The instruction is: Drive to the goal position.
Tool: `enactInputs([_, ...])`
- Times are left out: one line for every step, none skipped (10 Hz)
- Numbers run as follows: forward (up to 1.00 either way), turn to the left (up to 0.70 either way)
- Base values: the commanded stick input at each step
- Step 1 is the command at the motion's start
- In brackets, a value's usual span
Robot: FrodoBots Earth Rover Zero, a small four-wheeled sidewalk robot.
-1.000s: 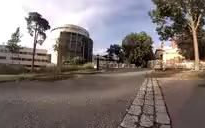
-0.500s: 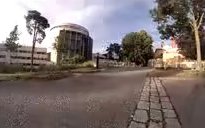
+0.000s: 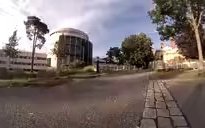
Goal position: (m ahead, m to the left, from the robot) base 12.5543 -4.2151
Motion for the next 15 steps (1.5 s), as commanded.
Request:
enactInputs([0.45,-0.27])
enactInputs([0.45,-0.27])
enactInputs([0.45,-0.27])
enactInputs([0.45,-0.27])
enactInputs([0.45,-0.27])
enactInputs([0.45,-0.27])
enactInputs([0.45,-0.27])
enactInputs([0.45,-0.27])
enactInputs([0.45,-0.27])
enactInputs([0.45,-0.27])
enactInputs([0.45,-0.27])
enactInputs([0.45,-0.27])
enactInputs([0.45,-0.27])
enactInputs([0.45,-0.27])
enactInputs([0.45,-0.13])
